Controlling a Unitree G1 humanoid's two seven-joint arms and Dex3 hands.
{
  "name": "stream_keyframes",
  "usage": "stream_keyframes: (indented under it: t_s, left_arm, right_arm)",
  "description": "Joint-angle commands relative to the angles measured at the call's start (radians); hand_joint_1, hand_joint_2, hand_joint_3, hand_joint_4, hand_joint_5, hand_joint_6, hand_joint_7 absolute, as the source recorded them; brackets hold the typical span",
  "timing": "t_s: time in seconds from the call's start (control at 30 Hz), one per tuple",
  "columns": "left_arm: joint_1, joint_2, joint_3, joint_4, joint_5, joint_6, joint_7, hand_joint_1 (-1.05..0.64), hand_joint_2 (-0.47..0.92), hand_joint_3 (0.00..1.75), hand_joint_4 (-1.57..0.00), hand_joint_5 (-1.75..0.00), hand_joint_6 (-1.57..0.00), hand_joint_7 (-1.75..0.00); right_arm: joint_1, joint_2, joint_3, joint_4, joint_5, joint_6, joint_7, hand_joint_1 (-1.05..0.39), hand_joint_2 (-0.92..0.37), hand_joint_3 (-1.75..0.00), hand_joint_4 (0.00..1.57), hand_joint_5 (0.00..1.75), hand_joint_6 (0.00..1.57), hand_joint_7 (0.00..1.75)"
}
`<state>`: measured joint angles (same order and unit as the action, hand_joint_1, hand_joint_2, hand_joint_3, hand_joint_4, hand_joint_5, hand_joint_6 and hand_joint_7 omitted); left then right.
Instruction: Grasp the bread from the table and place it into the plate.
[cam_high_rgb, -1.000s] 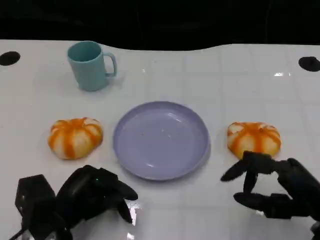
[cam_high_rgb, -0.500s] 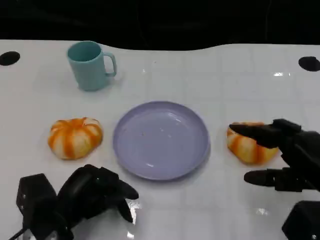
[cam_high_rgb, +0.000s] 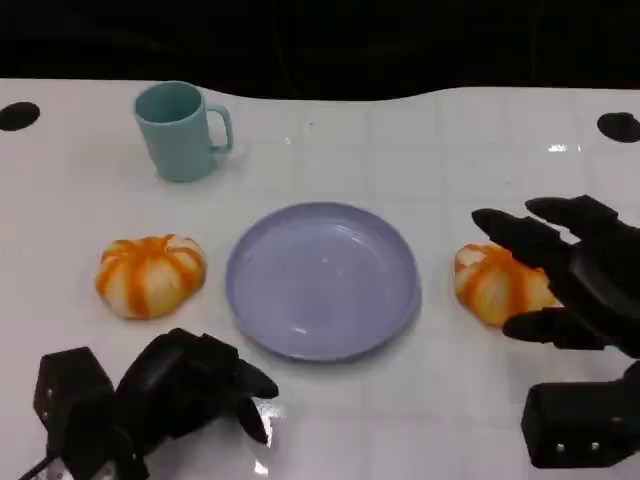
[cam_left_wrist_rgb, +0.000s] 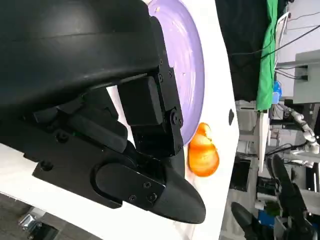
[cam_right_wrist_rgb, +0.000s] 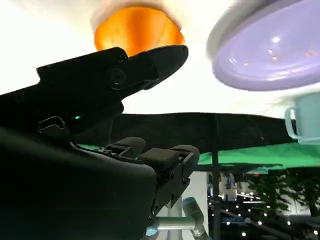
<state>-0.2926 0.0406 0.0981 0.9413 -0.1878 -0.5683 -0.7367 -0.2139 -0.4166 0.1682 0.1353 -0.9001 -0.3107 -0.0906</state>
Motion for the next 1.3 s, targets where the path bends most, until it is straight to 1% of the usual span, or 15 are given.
stream_keyframes:
  t_s: [0.03, 0.2, 0.37, 0.63, 0.87, 1.03, 1.13, 1.3]
  left_arm:
    - [0.003, 0.013, 0.0, 0.0, 0.003, -0.008, 0.01, -1.05, 0.92, 0.01, -1.35, -0.81, -1.57, -0.08]
    - [0.006, 0.014, -0.002, -0.003, 0.005, -0.007, 0.012, -1.05, 0.92, 0.02, -1.35, -0.81, -1.57, -0.09]
    - [0.01, 0.014, -0.001, -0.01, -0.001, -0.012, 0.003, -1.05, 0.92, 0.02, -1.35, -0.81, -1.57, -0.09]
    - [0.017, 0.018, -0.003, -0.015, 0.003, -0.016, 0.007, -1.05, 0.92, 0.02, -1.35, -0.81, -1.57, -0.08]
    - [0.019, 0.018, -0.004, -0.018, 0.002, -0.019, 0.006, -1.05, 0.92, 0.03, -1.34, -0.81, -1.57, -0.07]
    - [0.027, 0.019, -0.008, -0.033, 0.007, -0.014, 0.015, -1.05, 0.92, 0.03, -1.35, -0.81, -1.57, -0.08]
    - [0.031, 0.022, -0.01, -0.037, 0.011, -0.018, 0.018, -1.05, 0.92, 0.04, -1.35, -0.82, -1.57, -0.08]
    - [0.033, 0.023, -0.012, -0.042, 0.01, -0.015, 0.019, -1.05, 0.92, 0.04, -1.35, -0.82, -1.57, -0.07]
  right_arm:
    - [-0.053, -0.025, 0.043, 0.05, -0.017, 0.037, -0.005, -0.59, -0.83, 0.0, 0.11, 0.34, 0.27, 0.0]
    - [-0.103, -0.022, 0.098, 0.132, -0.015, 0.058, 0.002, -0.61, -0.84, 0.0, 0.11, 0.34, 0.26, 0.0]
    - [-0.165, -0.003, 0.157, 0.257, -0.021, 0.079, -0.022, -0.64, -0.84, 0.0, 0.12, 0.34, 0.26, 0.0]
    - [-0.263, 0.026, 0.221, 0.437, -0.008, 0.105, -0.05, -0.67, -0.86, -0.01, 0.12, 0.31, 0.25, 0.0]
    - [-0.336, 0.046, 0.258, 0.571, 0.003, 0.116, -0.078, -0.65, -0.87, -0.01, 0.12, 0.28, 0.25, 0.0]
    - [-0.373, 0.059, 0.274, 0.663, 0.031, 0.096, -0.109, -0.64, -0.89, -0.01, 0.16, 0.26, 0.26, 0.0]
    - [-0.391, 0.065, 0.282, 0.715, 0.048, 0.07, -0.135, -0.63, -0.9, -0.01, 0.2, 0.26, 0.28, 0.01]
    - [-0.408, 0.064, 0.3, 0.75, 0.062, 0.055, -0.157, -0.63, -0.92, -0.02, 0.23, 0.26, 0.31, 0.02]
